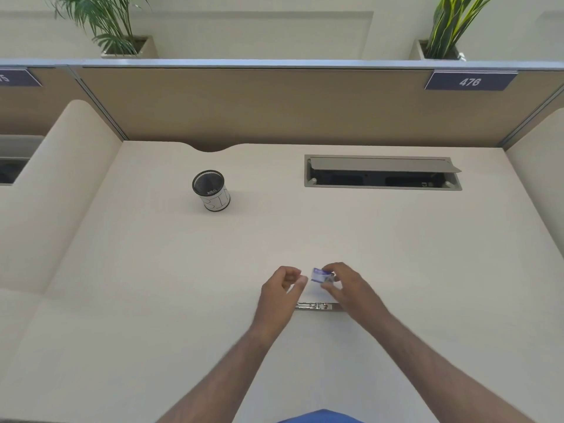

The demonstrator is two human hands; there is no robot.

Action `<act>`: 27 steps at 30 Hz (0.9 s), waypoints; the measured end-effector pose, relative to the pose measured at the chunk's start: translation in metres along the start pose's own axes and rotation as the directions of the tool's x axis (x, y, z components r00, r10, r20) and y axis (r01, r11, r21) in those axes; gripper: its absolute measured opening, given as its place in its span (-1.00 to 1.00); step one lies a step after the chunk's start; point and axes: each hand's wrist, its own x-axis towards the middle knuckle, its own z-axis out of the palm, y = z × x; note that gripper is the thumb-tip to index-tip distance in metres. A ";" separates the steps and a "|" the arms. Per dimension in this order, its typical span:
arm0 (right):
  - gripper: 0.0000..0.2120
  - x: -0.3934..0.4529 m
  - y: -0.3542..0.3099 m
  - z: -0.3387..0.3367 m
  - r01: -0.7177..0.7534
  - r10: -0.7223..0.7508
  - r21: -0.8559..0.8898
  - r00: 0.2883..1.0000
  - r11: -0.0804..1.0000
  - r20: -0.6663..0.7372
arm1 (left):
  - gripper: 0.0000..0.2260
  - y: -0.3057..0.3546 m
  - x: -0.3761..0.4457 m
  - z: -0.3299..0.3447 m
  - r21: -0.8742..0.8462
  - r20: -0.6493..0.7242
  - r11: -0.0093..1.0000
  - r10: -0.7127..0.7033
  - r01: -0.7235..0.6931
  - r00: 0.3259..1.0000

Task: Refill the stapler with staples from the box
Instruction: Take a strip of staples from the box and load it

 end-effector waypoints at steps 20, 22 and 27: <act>-0.71 -0.030 -0.047 0.011 0.183 -0.183 0.028 0.983 0.983 0.013 | -0.84 0.002 -0.035 -0.013 -0.335 0.027 0.919 -0.211 0.207 0.977; -0.65 -0.030 -0.046 0.011 0.133 -0.137 0.119 0.990 0.984 0.025 | -0.82 0.003 -0.036 -0.015 -0.367 0.033 0.903 -0.228 0.224 0.973; -0.63 -0.031 -0.033 0.008 0.017 -0.028 0.231 0.999 0.973 0.043 | -0.81 0.004 -0.036 -0.016 -0.438 0.008 0.868 -0.255 0.232 0.967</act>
